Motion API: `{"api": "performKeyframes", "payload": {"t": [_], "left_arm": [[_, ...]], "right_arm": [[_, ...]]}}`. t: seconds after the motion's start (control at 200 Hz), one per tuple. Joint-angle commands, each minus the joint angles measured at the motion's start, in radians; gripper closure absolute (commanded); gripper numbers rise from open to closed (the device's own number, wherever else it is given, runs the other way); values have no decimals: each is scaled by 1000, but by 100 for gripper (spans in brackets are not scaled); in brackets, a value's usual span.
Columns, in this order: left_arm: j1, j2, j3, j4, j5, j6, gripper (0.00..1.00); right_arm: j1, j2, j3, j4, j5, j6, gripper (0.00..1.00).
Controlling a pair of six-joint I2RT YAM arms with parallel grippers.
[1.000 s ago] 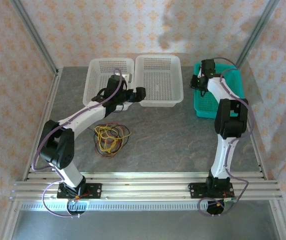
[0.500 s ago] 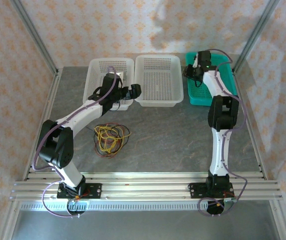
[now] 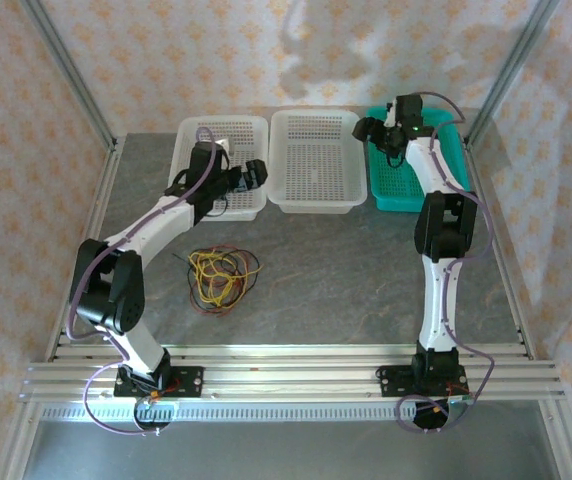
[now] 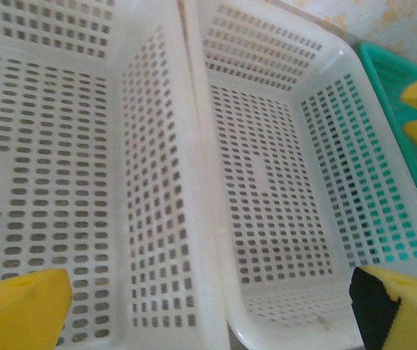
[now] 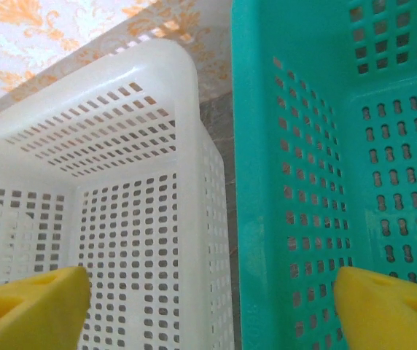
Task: Untangle the cables
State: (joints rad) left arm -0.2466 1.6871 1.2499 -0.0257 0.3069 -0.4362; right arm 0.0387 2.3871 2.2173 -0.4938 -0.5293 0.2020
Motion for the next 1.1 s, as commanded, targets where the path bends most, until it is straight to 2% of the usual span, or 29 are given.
{"api": "performKeyframes", "payload": {"t": [0.0,0.125,0.451,0.776,0.941,1.096], "left_arm": [[32,56,71,6,-12,-39,1],[39,128,139,-5,17,-34,1],[38,304,279,0,123,-19,1],[38,413,396,-37,185,6,1],[38,437,424,-40,225,9,8],[39,442,431,-34,266,14,10]], "right_arm": [[3,-22,-9,-3,-44,0,4],[6,-14,-21,-14,-66,-12,0],[23,-15,-72,-24,-50,-53,0],[42,6,-50,-30,-93,-67,9],[47,13,-39,-32,-110,-72,10],[50,16,-37,-19,-148,-75,10]]}}
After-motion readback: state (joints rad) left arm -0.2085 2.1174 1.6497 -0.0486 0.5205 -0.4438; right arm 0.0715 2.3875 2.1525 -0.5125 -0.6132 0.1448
